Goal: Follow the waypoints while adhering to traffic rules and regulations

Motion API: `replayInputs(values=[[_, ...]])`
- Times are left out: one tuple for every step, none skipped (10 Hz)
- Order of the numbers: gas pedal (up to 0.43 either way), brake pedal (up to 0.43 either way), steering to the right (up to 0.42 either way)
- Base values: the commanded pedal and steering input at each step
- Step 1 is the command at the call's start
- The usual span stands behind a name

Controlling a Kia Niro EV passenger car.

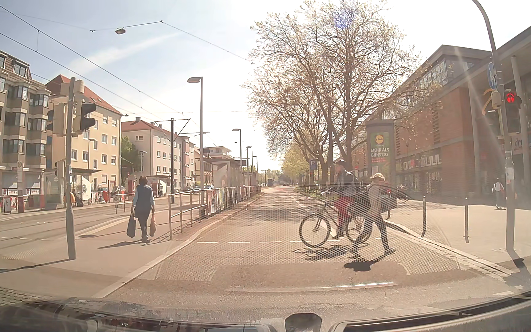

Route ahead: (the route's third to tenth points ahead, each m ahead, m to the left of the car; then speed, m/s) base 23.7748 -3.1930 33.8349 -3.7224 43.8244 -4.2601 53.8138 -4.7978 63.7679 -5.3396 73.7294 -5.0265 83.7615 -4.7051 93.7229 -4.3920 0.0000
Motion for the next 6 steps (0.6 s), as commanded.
replayInputs(values=[[0.0, 0.201, -0.006], [0.0, 0.201, -0.006], [0.0, 0.201, -0.006], [0.0, 0.201, -0.006], [0.0, 0.201, -0.006], [0.0, 0.201, -0.006]])
